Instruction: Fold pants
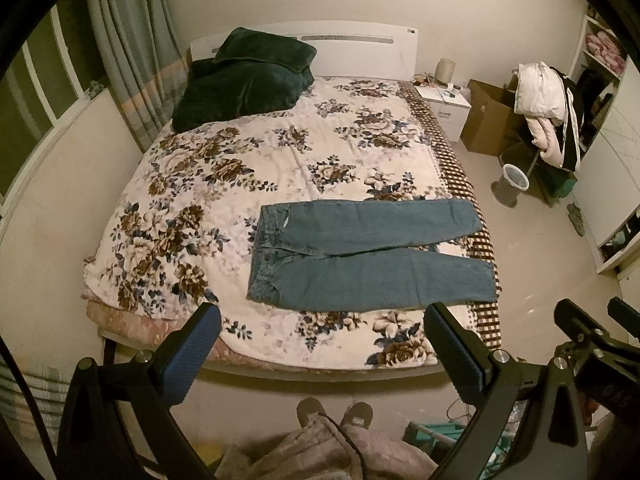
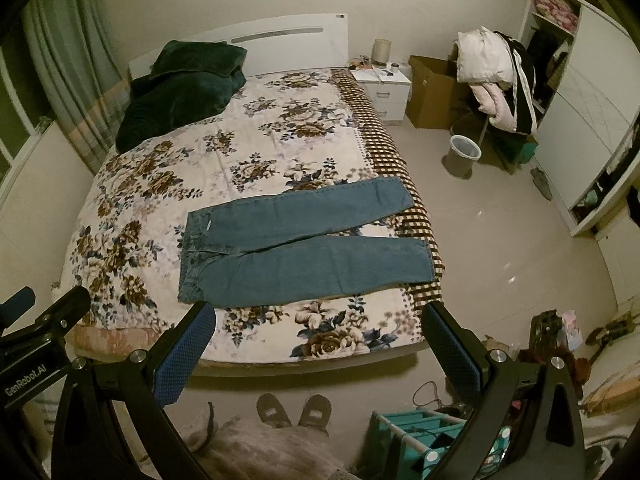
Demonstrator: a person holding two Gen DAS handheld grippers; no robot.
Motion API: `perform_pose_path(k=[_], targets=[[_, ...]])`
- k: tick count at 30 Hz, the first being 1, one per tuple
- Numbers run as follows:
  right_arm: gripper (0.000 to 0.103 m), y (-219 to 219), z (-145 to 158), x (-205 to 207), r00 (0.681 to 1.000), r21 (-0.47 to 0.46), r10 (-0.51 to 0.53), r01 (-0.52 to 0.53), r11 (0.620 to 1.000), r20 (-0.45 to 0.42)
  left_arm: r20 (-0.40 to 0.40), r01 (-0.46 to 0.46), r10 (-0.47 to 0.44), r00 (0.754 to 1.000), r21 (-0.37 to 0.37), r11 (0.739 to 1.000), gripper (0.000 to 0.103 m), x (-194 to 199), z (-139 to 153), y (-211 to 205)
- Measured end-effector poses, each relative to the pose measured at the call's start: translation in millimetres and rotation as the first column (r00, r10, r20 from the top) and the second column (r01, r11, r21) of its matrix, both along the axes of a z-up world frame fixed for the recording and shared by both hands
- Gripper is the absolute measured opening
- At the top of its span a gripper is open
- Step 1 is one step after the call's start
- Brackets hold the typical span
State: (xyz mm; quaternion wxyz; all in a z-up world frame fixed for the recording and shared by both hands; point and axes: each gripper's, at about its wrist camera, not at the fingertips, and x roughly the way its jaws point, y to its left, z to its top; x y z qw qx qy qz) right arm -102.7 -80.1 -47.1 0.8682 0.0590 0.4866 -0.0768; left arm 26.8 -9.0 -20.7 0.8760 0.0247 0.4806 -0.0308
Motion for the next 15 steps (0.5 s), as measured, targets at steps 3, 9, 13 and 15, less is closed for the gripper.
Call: perform_pose_path(k=[3, 9, 13, 15], targets=[[0.103, -2, -10, 18, 0.999, 0.006, -0.038, 0.038, 0.999, 0.009, 0.011, 0.000, 0.000, 1.000, 0.009, 1.000, 0.103, 17, -8, 5], [0.103, -12, -42, 77, 0.995, -0.025, -0.096, 0.097, 0.995, 0.026, 0.017, 0.003, -0.003, 1.000, 0.046, 0.999, 0.103, 70, -37, 11], [0.103, -28, -78, 138, 0.995, -0.049, -0.104, 0.105, 0.993, 0.008, 0.008, -0.022, 0.022, 1.000, 0.061, 0.998, 0.103, 114, -64, 9], [0.103, -37, -98, 174, 0.996, -0.048, -0.094, 0.093, 0.994, -0.009, -0.016, -0.033, 0.034, 0.999, 0.064, 0.997, 0.103, 142, -81, 4]])
